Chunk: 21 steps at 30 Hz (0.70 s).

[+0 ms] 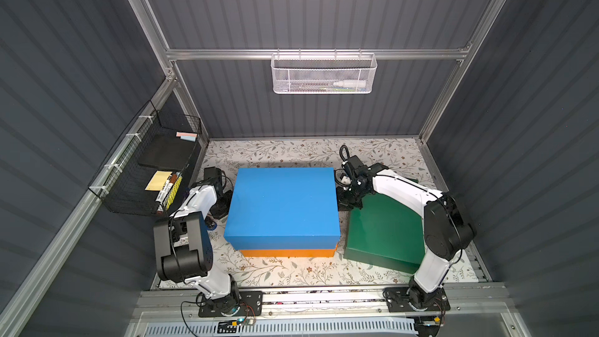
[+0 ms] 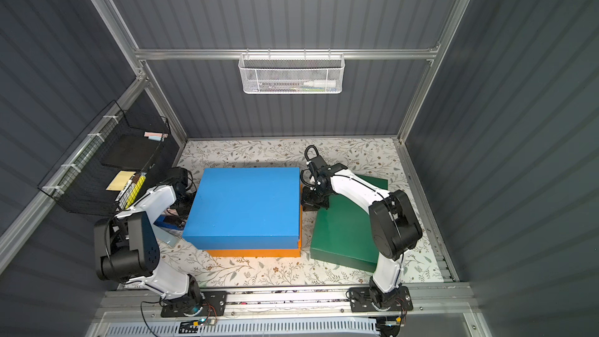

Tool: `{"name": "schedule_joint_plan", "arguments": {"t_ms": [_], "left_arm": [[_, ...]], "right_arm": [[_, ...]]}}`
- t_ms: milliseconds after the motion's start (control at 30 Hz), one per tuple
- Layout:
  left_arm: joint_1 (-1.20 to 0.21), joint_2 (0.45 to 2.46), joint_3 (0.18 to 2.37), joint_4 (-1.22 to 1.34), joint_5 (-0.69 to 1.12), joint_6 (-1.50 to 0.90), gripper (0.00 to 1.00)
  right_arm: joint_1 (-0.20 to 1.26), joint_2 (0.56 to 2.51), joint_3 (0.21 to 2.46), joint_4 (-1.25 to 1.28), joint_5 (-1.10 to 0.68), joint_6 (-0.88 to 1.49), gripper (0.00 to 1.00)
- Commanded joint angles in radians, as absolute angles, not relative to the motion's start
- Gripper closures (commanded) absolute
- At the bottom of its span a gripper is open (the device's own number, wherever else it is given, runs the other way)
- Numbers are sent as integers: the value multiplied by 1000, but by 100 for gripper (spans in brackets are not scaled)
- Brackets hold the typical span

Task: Stack the shoeboxes
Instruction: Adjust the shoebox.

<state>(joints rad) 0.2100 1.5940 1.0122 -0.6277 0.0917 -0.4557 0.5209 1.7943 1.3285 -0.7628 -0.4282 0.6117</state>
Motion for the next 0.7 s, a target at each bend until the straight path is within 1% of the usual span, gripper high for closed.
{"name": "schedule_joint_plan", "arguments": {"t_ms": [0, 367, 667], "left_arm": [[192, 1615, 1019, -603, 159, -457, 92], [160, 1691, 1106, -546, 240, -507, 93], [80, 1785, 1225, -526, 266, -550, 94]], "right_arm": [[527, 1813, 1367, -721, -431, 669, 100], [511, 1918, 1502, -714, -461, 698, 100], [485, 1999, 1622, -739, -501, 690, 100]]}}
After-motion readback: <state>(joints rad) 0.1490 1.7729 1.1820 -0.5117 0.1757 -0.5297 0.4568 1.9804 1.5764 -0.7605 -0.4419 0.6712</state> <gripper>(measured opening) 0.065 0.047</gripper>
